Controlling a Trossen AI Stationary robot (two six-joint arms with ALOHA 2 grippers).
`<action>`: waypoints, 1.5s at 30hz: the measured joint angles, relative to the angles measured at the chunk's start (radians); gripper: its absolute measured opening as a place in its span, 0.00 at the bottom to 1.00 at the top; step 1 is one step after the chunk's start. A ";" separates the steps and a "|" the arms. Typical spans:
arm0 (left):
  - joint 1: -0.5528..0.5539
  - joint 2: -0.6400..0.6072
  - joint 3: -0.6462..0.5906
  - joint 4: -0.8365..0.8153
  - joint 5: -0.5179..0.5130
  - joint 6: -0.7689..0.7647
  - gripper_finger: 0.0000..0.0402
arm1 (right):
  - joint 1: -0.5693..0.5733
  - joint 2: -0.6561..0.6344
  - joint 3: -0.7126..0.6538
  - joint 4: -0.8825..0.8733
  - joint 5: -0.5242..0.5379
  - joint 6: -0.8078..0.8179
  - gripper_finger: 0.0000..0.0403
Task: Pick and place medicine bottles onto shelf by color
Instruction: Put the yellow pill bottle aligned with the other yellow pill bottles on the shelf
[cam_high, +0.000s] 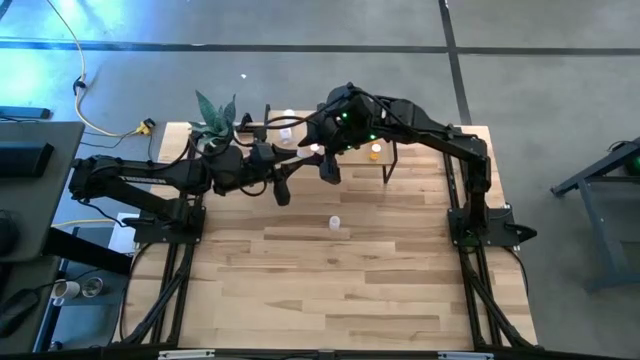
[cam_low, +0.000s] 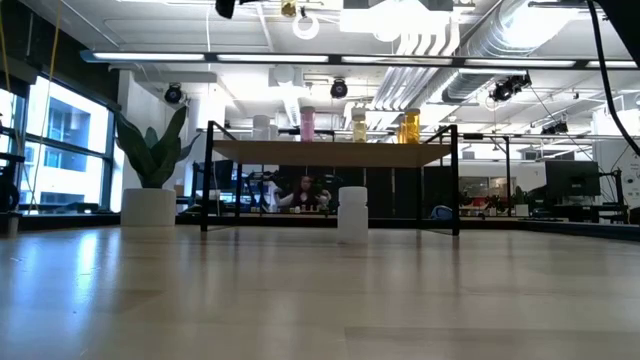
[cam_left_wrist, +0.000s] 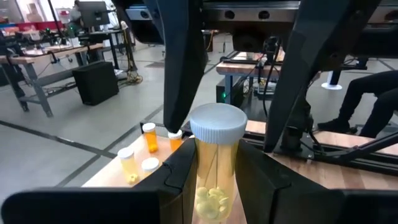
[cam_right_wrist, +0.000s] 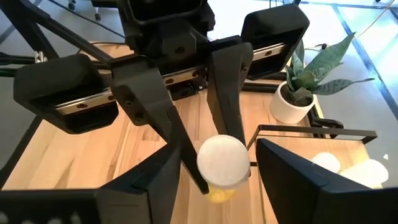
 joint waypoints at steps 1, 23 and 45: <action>0.000 0.000 0.000 0.000 0.000 0.000 0.21 | 0.000 0.000 0.000 0.001 0.000 0.000 0.48; 0.000 0.000 0.000 0.014 0.000 0.027 0.22 | 0.000 -0.002 0.000 -0.007 0.002 0.041 0.28; 0.001 -0.006 0.000 -0.069 -0.041 0.069 0.45 | -0.008 -0.002 0.000 -0.013 0.079 0.049 0.27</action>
